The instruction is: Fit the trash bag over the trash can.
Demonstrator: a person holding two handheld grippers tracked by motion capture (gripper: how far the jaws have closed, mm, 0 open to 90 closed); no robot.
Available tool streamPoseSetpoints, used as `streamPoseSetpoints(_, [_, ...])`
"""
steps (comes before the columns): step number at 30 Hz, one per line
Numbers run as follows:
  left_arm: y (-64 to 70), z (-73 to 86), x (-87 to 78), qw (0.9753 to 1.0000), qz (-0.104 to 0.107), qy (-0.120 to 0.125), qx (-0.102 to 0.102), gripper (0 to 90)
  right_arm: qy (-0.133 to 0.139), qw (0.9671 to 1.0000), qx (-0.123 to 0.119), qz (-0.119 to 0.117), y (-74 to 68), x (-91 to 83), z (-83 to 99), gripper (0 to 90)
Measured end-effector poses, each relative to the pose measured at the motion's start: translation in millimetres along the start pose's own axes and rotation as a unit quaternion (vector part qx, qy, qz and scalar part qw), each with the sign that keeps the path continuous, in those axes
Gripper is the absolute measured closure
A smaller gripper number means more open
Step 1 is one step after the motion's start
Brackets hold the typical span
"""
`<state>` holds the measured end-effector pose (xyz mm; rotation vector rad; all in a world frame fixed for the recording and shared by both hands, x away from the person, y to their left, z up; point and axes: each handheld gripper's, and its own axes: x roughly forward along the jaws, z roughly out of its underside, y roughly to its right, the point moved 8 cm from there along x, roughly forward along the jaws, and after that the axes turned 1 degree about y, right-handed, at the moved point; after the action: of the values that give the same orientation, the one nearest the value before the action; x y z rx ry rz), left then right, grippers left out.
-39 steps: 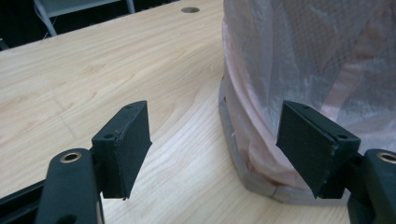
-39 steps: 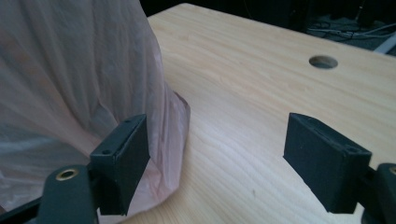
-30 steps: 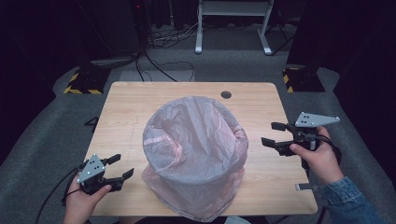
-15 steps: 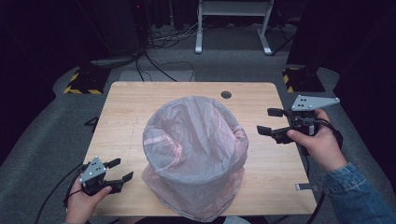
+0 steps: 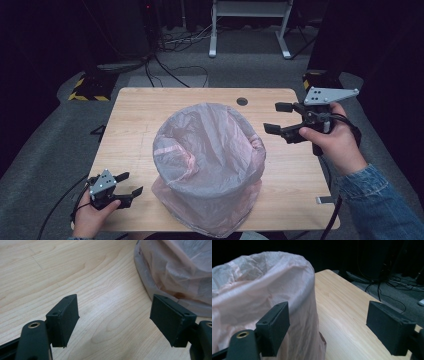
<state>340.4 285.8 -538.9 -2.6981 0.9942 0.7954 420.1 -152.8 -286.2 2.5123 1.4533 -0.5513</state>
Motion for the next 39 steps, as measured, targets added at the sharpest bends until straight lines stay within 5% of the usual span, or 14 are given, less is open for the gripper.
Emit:
streamPoseSetpoints(17, [-6.1,12.1,7.0,0.9986,-0.022,-0.044,0.019,20.1,0.006,0.9986,-0.034,-0.039,-34.7,34.2,-40.4,18.7])
streamPoseSetpoints(23, [-8.0,18.5,9.6,0.9956,-0.035,-0.083,0.023,20.5,0.005,0.9976,-0.044,-0.053,-48.2,48.5,-51.9,18.7])
streamPoseSetpoints(39, [-9.4,20.4,10.2,0.9954,-0.024,-0.093,-0.002,19.8,0.001,0.9962,-0.054,-0.069,-71.6,78.3,-66.3,18.7])
